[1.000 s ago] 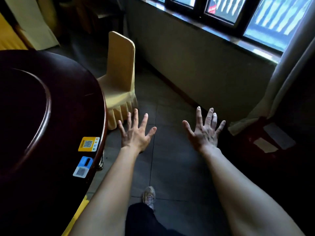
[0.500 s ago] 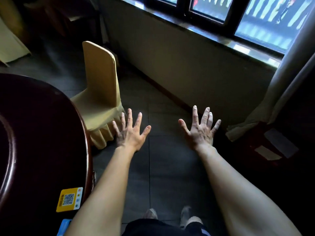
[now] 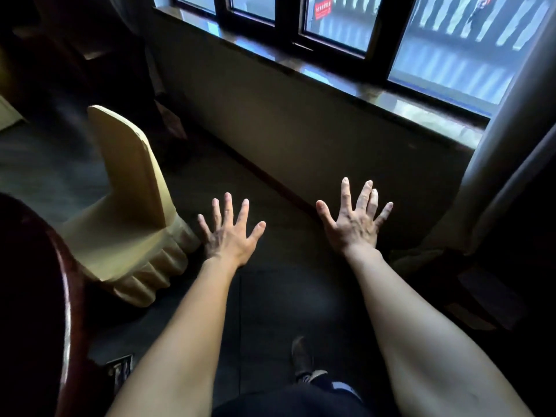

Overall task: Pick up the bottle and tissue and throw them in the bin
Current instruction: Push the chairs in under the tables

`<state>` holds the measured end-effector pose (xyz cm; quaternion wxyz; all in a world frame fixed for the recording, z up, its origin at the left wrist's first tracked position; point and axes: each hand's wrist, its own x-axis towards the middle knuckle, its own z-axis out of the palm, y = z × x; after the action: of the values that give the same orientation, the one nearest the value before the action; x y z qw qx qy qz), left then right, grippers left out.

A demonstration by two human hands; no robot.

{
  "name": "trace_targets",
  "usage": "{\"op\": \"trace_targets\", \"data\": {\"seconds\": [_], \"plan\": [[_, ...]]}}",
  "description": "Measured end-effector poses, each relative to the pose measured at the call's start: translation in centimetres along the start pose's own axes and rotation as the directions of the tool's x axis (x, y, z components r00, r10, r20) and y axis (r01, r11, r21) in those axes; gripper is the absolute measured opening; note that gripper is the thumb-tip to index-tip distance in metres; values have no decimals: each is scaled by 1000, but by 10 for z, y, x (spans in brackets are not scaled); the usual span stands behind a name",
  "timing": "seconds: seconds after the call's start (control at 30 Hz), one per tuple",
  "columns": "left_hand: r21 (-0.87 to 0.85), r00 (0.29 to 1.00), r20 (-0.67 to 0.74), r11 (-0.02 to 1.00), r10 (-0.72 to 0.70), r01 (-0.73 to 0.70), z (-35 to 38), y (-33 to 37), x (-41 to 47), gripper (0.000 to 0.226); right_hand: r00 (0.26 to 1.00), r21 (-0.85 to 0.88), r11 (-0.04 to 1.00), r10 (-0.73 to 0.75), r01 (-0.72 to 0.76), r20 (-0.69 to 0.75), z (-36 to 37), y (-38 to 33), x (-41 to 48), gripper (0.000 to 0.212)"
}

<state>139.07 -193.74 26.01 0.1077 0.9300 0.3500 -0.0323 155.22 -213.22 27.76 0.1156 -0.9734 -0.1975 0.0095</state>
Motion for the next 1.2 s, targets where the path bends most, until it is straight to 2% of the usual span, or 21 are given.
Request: {"op": "trace_targets", "data": {"seconds": [0.27, 0.53, 0.93, 1.2], "plan": [[-37, 1000, 2, 999, -20, 20, -9, 79, 84, 76, 999, 1, 1000, -17, 17, 32, -18, 33, 108, 86], [-21, 999, 31, 1000, -11, 12, -10, 105, 173, 76, 997, -3, 999, -36, 37, 70, -1, 31, 199, 87], [-109, 993, 48, 988, -107, 112, -29, 104, 382, 74, 995, -25, 998, -48, 50, 84, 19, -35, 395, 86], [-144, 987, -15, 977, -160, 157, -66, 82, 492, 74, 992, -18, 993, -117, 118, 45, 23, -100, 511, 86]]}}
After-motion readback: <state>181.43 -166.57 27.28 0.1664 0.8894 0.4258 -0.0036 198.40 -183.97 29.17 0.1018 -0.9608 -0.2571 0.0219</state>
